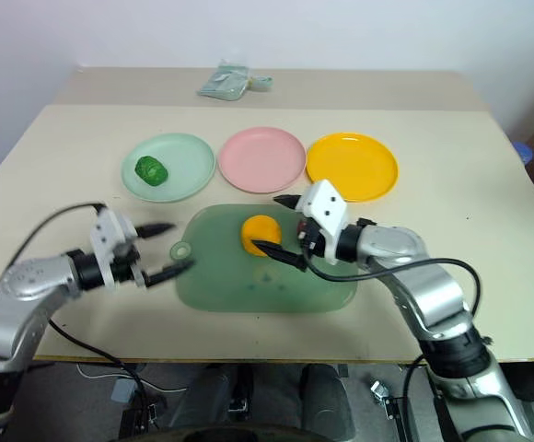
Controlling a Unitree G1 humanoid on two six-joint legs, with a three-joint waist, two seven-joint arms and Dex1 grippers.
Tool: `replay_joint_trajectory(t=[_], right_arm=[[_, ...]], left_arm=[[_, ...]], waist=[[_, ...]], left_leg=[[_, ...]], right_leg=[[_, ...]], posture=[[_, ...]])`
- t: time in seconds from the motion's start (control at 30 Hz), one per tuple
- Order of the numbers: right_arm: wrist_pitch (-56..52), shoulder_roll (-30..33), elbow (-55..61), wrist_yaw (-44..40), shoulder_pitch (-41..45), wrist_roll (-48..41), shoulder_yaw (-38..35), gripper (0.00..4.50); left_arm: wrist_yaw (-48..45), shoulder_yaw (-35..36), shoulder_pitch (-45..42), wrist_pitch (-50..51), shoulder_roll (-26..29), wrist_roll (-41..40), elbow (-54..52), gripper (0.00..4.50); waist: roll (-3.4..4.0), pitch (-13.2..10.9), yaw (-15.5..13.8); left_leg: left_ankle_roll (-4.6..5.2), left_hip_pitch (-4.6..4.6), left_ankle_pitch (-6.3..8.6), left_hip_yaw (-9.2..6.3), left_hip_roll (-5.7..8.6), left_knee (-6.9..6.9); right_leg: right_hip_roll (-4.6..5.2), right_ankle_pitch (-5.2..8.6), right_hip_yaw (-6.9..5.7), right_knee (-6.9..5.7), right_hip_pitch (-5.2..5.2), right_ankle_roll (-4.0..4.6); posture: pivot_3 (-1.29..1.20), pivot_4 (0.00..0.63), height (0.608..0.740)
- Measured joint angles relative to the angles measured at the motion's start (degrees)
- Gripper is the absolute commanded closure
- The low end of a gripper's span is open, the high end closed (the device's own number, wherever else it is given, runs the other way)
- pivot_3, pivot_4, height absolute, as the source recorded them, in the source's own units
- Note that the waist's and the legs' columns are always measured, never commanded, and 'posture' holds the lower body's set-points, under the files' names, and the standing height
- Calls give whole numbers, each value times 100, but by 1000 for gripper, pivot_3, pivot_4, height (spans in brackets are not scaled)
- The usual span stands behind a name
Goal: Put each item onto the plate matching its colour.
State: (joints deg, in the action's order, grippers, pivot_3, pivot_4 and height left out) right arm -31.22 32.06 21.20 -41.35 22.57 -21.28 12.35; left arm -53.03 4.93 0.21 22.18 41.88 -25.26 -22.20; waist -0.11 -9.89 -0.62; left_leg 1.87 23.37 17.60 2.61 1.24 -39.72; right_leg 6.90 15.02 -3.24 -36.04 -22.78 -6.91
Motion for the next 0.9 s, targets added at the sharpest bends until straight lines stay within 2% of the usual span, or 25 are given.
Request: replay_joint_trajectory(t=[0.27,0.4,0.43,0.53,0.63,0.7,0.83,0.9], right_arm=[[-239,-250,-562,241,213,752,582,0],[-217,-364,-689,310,214,971,657,1136],[-214,-390,-689,311,212,987,658,1269],[-176,-511,-585,278,210,949,627,1272],[-135,-786,-331,378,337,715,255,1272],[-199,-982,-384,753,695,684,-130,1272],[-304,-1047,-1548,1986,1625,1207,-866,1272],[-328,-921,-2192,2350,1742,1457,-1052,1272]], left_arm=[[48,47,173,109,-10,-177,-396,46],[71,46,234,124,-11,-177,-395,0],[75,45,242,124,-11,-176,-395,0],[202,102,352,146,-155,-262,-393,0],[434,155,528,236,-406,-384,-415,0],[577,143,613,272,-531,-423,-565,0],[764,-39,640,285,-684,-405,-821,0],[813,-167,649,285,-729,-397,-861,0]], waist=[[1,0,33],[1,0,39],[1,0,39],[2,0,44],[2,-1,43],[2,-1,36],[1,2,3],[0,3,-3]], left_leg=[[1,1,0,2,1,3],[1,1,0,3,1,5],[2,1,0,3,2,5],[2,2,0,4,1,6],[2,4,0,4,1,6],[1,3,0,4,2,6],[1,2,0,3,9,6],[1,3,0,4,11,7]], right_leg=[[-4,0,-1,-1,-4,1],[-12,0,-2,-2,-7,1],[-12,0,-2,-2,-7,0],[-12,-1,-1,-2,-9,0],[-12,-1,-1,-4,-10,-1],[-10,-1,-1,-6,-11,-1],[-8,-1,-1,-6,-33,0],[-8,0,-1,-6,-27,1]], posture=[[0,150,740],[0,150,740],[0,150,740],[0,150,740],[0,150,740],[0,150,740],[0,150,740],[0,150,740]])
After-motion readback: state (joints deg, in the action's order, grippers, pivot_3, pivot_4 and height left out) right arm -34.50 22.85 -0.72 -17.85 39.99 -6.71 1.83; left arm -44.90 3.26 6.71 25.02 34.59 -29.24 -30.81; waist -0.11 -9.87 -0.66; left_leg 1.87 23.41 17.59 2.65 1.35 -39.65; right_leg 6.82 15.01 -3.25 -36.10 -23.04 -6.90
